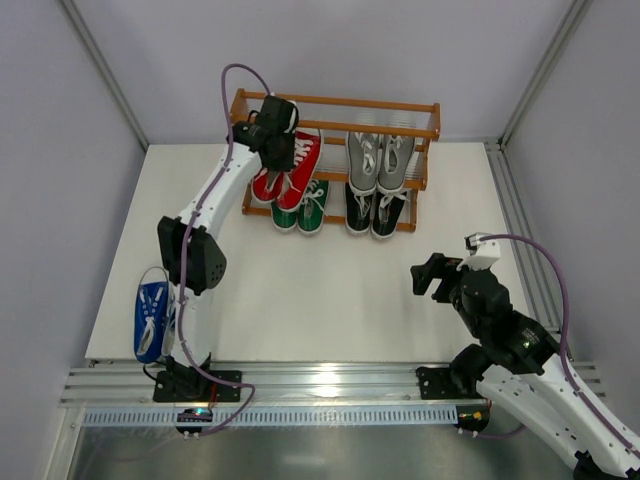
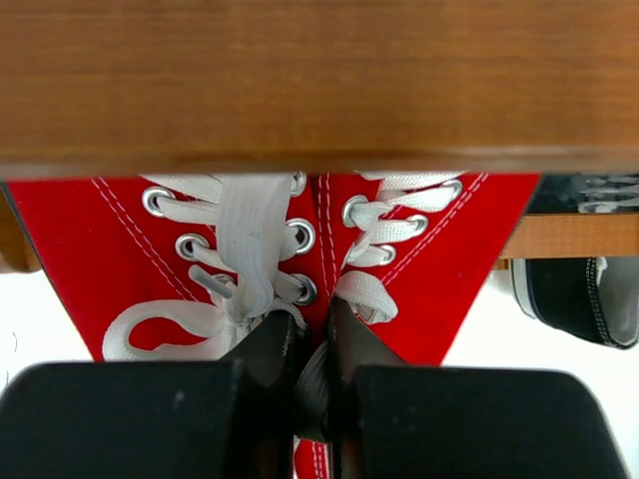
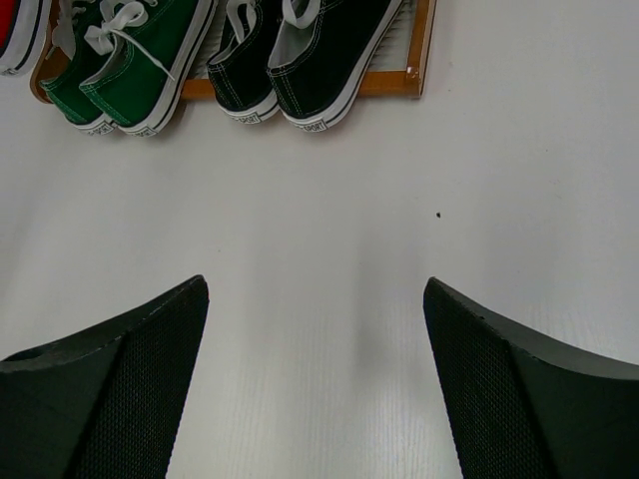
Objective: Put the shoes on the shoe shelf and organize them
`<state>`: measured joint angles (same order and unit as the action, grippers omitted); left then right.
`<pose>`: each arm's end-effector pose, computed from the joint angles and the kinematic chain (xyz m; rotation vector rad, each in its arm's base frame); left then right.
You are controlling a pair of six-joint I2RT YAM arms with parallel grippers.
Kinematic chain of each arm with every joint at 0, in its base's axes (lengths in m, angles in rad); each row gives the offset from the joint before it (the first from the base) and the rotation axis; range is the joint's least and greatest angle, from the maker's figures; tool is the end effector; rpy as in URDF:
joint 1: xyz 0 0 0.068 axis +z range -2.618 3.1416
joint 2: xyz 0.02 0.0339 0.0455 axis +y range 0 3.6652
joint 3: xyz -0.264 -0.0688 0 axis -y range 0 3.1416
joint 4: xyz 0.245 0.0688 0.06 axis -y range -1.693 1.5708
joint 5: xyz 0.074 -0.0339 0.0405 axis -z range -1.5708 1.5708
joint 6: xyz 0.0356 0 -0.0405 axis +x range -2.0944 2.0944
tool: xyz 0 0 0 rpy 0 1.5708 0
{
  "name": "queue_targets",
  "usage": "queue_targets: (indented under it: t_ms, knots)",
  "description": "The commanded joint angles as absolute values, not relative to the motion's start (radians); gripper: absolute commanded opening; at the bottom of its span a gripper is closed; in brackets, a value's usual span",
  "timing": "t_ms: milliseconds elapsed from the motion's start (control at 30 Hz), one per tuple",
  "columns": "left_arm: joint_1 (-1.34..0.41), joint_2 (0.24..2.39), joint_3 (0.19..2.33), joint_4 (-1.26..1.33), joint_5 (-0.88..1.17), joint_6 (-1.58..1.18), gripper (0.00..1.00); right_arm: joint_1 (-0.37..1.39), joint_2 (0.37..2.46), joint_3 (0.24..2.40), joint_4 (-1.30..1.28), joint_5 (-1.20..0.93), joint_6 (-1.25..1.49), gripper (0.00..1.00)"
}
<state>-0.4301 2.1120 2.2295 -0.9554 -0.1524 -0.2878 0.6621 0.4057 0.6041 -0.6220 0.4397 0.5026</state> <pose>0.4252 -0.1891 0.3469 0.1005 2.3993 -0.1520 0.0903 0.0511 0.2811 0.1250 1.9623 0.3283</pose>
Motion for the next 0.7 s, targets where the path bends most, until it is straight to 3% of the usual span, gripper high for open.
queue_targets:
  t_ms: [0, 533, 600, 667]
  knots:
    - [-0.420, 2.068, 2.319, -0.842, -0.130, -0.253, 0.00, 0.670, 0.410, 0.634, -0.609, 0.457, 0.492, 0.89]
    - [-0.400, 2.046, 2.324, -0.744, -0.149, -0.236, 0.01, 0.669, 0.420, 0.629, -0.600, 0.460, 0.488, 0.89]
    - [-0.400, 2.046, 2.321, -0.739, -0.150, -0.241, 0.08, 0.669, 0.422, 0.629, -0.601, 0.462, 0.486, 0.89]
    - [-0.399, 2.045, 2.318, -0.738, -0.150, -0.250, 0.25, 0.669, 0.423, 0.627, -0.601, 0.463, 0.488, 0.89]
